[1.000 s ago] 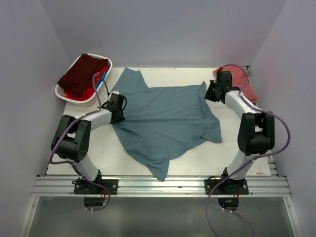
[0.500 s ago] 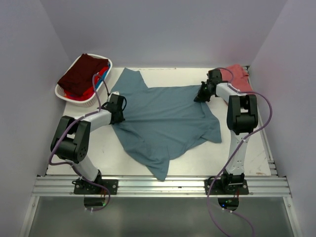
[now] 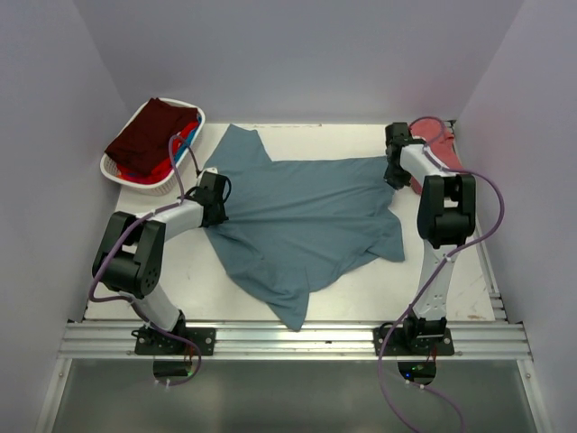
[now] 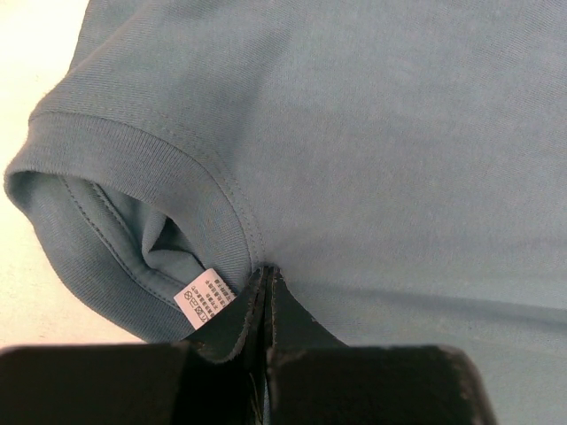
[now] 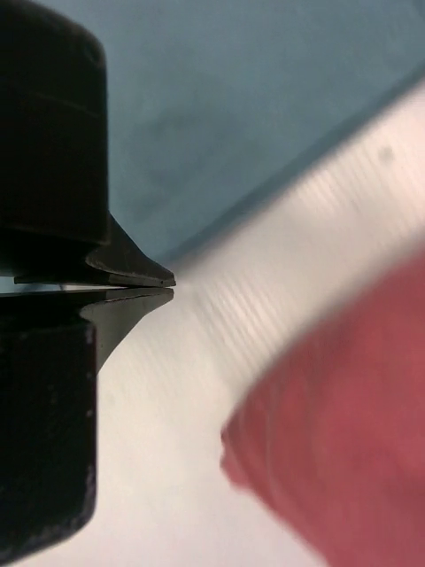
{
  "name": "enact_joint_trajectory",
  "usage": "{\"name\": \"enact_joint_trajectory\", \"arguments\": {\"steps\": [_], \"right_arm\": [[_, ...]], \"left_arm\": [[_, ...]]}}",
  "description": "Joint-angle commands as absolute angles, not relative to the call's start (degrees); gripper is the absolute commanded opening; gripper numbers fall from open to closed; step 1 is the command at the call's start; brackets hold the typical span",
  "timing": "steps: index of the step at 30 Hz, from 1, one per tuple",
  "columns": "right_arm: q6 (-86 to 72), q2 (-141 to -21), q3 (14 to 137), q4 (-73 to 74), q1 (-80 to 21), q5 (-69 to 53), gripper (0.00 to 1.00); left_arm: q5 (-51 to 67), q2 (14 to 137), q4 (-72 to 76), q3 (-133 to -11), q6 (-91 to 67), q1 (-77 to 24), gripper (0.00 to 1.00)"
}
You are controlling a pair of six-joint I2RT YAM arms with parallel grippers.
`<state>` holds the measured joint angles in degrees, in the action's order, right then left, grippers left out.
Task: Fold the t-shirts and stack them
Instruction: Flatten the tshirt out
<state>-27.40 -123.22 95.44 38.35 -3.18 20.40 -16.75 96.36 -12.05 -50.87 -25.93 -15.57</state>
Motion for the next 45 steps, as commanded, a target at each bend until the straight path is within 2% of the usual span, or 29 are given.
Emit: {"name": "enact_joint_trajectory", "arguments": {"steps": [1,6,9,13,14,16,20,23,26,36,45], "right_arm": [[-27.25,-120.24,97.65,43.33,-2.55,37.67,0.0],[-27.77,-120.15,98.7,44.74,-2.55,39.03,0.0],[-27.34,-113.06,92.57,40.01,-3.07,34.91,0.0],[-23.47,-95.24,77.99,23.69,-5.18,17.0,0.0],[-23.64,-93.53,74.04,22.42,-5.36,8.78,0.0],[-24.6,-91.07,71.29,22.32,-6.76,4.85,0.0],[-23.73,-89.83,65.68,23.91,-10.19,1.6,0.0],[-22.32,-90.52,62.94,22.33,-12.21,0.61,0.0],[-22.41,-94.38,64.59,20.93,-12.39,-3.24,0.0],[-21.8,-104.67,74.35,21.97,-12.39,2.19,0.0],[-23.2,-122.77,88.93,26.61,-10.9,6.95,0.0]], "left_arm": [[-17.14,96.68,-16.61,-48.87,-25.49,-15.82,0.0],[-17.05,96.59,-16.87,-49.13,-25.49,-15.82,0.0],[-16.53,94.05,-16.09,-48.52,-25.66,-15.91,0.0],[-15.82,88.52,-13.89,-48.16,-25.4,-16.17,0.0],[-14.6,87.81,-12.93,-48.08,-25.4,-16.26,0.0],[-13.02,85.53,-11.87,-48.08,-25.23,-16.26,0.0],[-1.28,80.52,-4.34,-48.51,-24.0,-16.96,0.0],[4.56,83.39,-2.8,-51.84,-23.29,-17.92,0.0],[3.17,93.4,-9.92,-61.93,-24.25,-19.07,0.0],[-4.74,103.97,-11.07,-62.58,-25.58,-19.25,0.0],[-6.68,114.85,-13.7,-70.12,-25.05,-18.28,0.0]]}}
